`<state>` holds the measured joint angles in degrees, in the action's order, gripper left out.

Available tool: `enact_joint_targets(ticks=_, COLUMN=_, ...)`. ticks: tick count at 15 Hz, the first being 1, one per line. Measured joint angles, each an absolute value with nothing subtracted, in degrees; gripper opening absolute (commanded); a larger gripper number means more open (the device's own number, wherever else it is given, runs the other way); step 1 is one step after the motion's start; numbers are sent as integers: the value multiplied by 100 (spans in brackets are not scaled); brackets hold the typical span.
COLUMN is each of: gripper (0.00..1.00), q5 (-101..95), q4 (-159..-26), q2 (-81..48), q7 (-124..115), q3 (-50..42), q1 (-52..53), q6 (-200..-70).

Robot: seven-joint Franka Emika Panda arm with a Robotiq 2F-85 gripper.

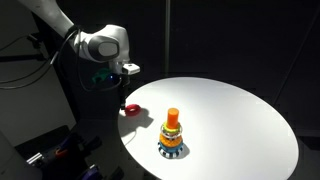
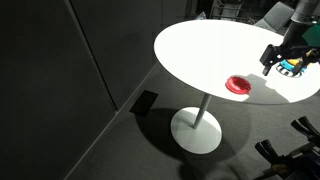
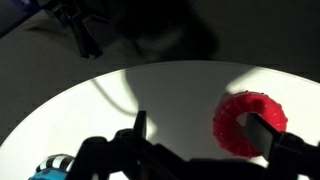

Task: Place the stack on top of the red ring

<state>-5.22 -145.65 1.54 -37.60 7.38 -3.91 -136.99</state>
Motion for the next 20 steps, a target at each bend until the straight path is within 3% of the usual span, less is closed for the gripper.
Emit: enact_joint_targets(ticks=20, gripper=100, q5=-733, q4=-13816, q2=-1470, q7=-3918, q3=-149, q1=634, q6=-14787)
